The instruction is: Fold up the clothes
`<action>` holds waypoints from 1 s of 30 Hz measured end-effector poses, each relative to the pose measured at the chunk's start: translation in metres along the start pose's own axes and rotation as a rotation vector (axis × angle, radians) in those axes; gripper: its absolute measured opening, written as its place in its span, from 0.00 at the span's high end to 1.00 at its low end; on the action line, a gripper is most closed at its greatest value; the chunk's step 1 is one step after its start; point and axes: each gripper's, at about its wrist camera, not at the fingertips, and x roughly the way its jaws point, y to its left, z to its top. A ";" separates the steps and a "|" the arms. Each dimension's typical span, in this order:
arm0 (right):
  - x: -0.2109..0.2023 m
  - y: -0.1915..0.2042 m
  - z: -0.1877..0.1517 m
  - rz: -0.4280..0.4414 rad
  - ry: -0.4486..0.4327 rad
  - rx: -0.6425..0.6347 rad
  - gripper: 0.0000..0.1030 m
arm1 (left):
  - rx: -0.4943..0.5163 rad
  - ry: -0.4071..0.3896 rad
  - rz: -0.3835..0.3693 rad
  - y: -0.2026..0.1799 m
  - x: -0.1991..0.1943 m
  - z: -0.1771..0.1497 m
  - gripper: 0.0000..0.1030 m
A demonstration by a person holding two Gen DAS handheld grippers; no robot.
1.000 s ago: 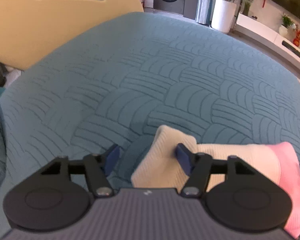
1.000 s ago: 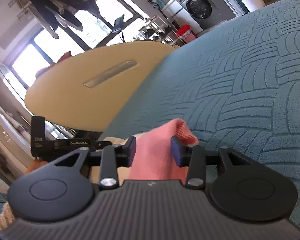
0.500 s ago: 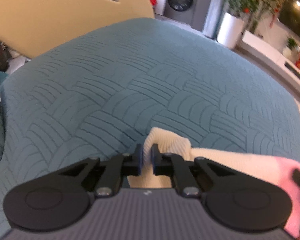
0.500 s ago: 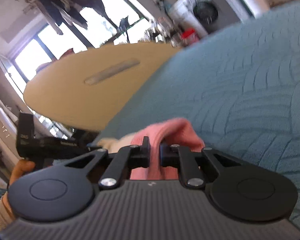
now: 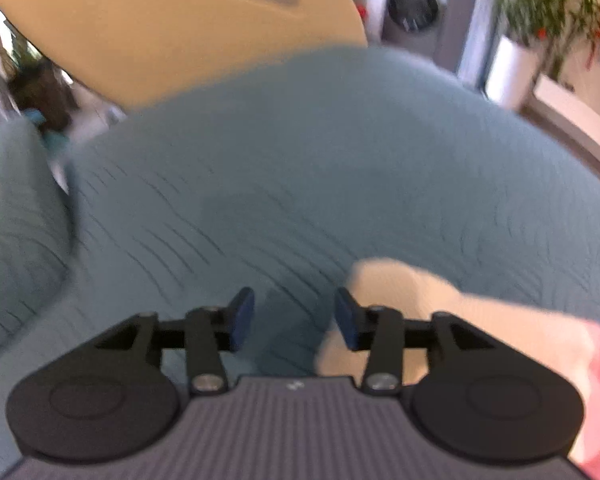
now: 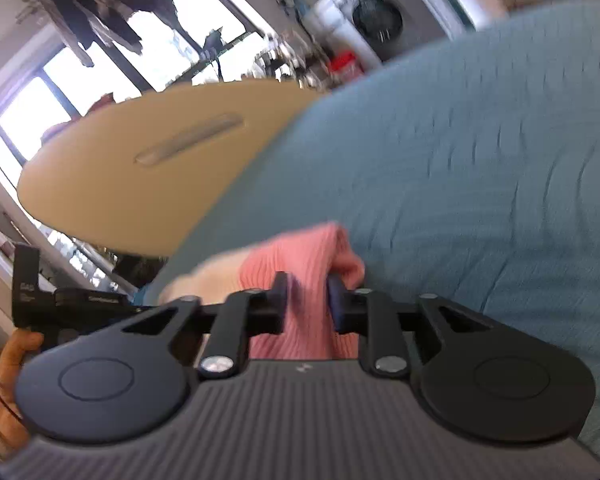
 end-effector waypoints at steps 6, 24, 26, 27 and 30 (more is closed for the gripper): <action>0.015 0.031 0.007 0.243 0.067 -0.104 0.59 | 0.138 -0.073 -0.197 -0.030 -0.025 -0.008 0.39; 0.173 0.059 0.032 0.152 0.148 -0.115 0.21 | 0.484 0.232 -0.403 -0.125 0.006 -0.070 0.15; 0.174 0.055 0.028 0.142 0.160 -0.114 0.21 | 0.485 0.208 -0.385 -0.124 0.001 -0.080 0.10; 0.184 0.056 0.029 0.134 0.161 -0.111 0.21 | 0.495 0.206 -0.374 -0.125 -0.001 -0.080 0.11; 0.211 0.055 0.022 0.132 0.172 -0.065 0.21 | 0.485 0.210 -0.369 -0.124 -0.001 -0.080 0.11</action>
